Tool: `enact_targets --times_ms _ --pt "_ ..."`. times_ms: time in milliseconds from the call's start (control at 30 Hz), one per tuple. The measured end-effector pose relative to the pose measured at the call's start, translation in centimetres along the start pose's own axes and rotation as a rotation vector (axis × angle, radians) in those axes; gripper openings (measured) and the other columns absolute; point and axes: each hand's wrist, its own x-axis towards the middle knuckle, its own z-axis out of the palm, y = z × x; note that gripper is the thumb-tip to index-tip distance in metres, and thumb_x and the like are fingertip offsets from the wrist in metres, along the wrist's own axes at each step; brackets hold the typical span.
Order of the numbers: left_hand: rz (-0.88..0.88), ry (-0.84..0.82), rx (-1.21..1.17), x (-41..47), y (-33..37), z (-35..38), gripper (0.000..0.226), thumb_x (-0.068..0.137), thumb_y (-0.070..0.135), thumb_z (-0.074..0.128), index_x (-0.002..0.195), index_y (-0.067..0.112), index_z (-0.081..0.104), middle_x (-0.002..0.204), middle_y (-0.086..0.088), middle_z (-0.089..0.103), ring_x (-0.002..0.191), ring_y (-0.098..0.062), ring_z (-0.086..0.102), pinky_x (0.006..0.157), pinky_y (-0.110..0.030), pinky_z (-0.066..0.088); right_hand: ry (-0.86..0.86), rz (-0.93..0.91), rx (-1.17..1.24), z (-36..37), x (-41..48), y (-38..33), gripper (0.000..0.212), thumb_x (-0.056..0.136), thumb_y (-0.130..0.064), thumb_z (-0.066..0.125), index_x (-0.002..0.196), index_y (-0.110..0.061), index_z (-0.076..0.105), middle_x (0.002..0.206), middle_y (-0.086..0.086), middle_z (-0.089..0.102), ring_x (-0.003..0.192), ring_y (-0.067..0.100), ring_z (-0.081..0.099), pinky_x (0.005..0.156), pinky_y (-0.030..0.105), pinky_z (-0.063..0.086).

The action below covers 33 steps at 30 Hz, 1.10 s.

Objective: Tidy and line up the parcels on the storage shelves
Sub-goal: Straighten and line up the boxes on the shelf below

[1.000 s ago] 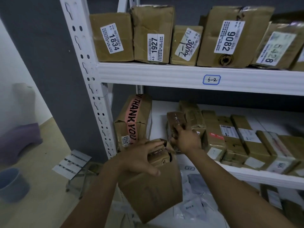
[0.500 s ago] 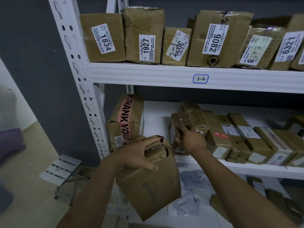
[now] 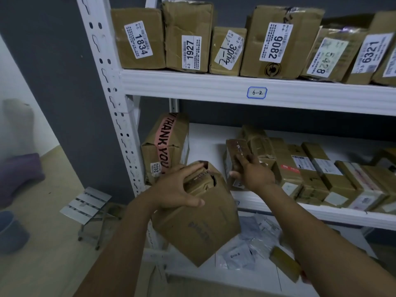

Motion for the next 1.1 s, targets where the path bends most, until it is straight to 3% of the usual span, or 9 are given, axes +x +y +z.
enact_targets --times_ms 100,233,300,433,600,700,833,967,1100 --pt "0.005 0.076 -0.040 -2.1 0.2 0.2 0.105 0.053 0.061 0.074 0.141 0.060 0.019 0.146 0.013 0.024 0.136 -0.016 0.026 0.111 -0.041 0.030 0.096 0.002 0.065 0.0 -2.7 -0.9 0.056 0.095 -0.053 0.046 0.143 -0.025 0.038 0.145 0.014 0.036 0.117 0.039 0.048 0.084 0.043 0.050" --pt "0.011 0.198 -0.096 -5.8 1.0 -0.5 0.105 0.052 0.059 0.075 0.139 0.062 0.018 0.145 0.015 0.022 0.136 -0.017 0.027 0.111 -0.046 0.033 0.179 0.040 0.353 -1.1 -7.1 -3.4 0.043 0.095 -0.053 0.047 0.106 -0.013 0.062 0.107 0.012 0.065 0.095 0.030 0.060 0.071 0.032 0.044" --pt "0.032 0.295 -0.102 -8.2 1.3 -0.8 0.103 0.052 0.059 0.074 0.137 0.067 0.016 0.142 0.017 0.024 0.134 -0.015 0.029 0.109 -0.046 0.035 0.163 0.077 0.514 -1.8 -9.3 -4.9 0.046 0.096 -0.053 0.045 0.110 -0.011 0.061 0.107 0.013 0.066 0.097 0.029 0.060 0.076 0.033 0.045" --pt "0.061 0.507 -0.148 -13.1 1.7 -1.3 0.103 0.052 0.061 0.072 0.134 0.071 0.010 0.144 0.014 0.023 0.134 -0.016 0.030 0.108 -0.049 0.037 0.007 0.143 0.857 -2.6 -13.4 -8.2 0.078 0.090 -0.067 0.038 0.146 -0.013 0.037 0.149 0.010 0.042 0.134 0.031 0.042 0.105 0.041 0.038" --pt "0.121 0.729 -0.179 -17.0 2.4 -0.4 0.106 0.053 0.063 0.068 0.135 0.069 0.001 0.142 0.015 0.019 0.135 -0.017 0.028 0.107 -0.048 0.038 -0.204 0.065 1.419 -4.5 -17.9 -12.2 0.098 0.063 -0.082 0.054 0.145 -0.039 0.022 0.148 -0.005 0.035 0.134 0.027 0.040 0.103 0.054 0.044" --pt "0.143 0.790 -0.194 -17.2 3.0 0.8 0.116 0.053 0.066 0.070 0.140 0.062 -0.007 0.145 0.013 0.014 0.138 -0.019 0.025 0.109 -0.048 0.036 -0.176 -0.062 1.423 -6.1 -19.5 -12.9 0.077 0.078 -0.068 0.052 0.140 -0.054 0.010 0.139 -0.016 0.034 0.132 0.018 0.040 0.101 0.046 0.047" --pt "0.161 0.692 -0.256 -15.5 3.8 2.9 0.126 0.060 0.050 0.081 0.140 0.058 -0.016 0.144 0.017 0.007 0.137 -0.017 0.025 0.105 -0.037 0.036 -0.136 -0.128 1.389 -6.3 -19.5 -11.4 0.097 0.077 -0.061 0.057 0.152 -0.042 -0.001 0.148 -0.014 0.030 0.132 0.013 0.039 0.090 0.024 0.046" --pt "0.166 0.622 -0.234 -12.1 3.8 4.5 0.113 0.078 0.029 0.077 0.149 0.040 -0.010 0.138 0.017 0.008 0.126 -0.009 0.032 0.097 -0.022 0.034 -0.099 -0.144 1.280 -5.3 -18.2 -9.7 0.105 0.073 -0.053 0.077 0.151 -0.043 0.009 0.150 -0.009 0.034 0.132 0.013 0.043 0.108 0.039 0.042" --pt "0.124 0.591 -0.229 -8.7 3.5 4.6 0.094 0.082 0.017 0.075 0.152 0.029 0.014 0.142 0.002 0.016 0.115 0.004 0.027 0.097 -0.015 0.029 0.006 -0.159 1.152 -4.4 -15.8 -8.0 0.085 0.083 -0.026 0.074 0.150 -0.035 0.024 0.142 -0.007 0.043 0.121 0.009 0.049 0.095 0.025 0.050"
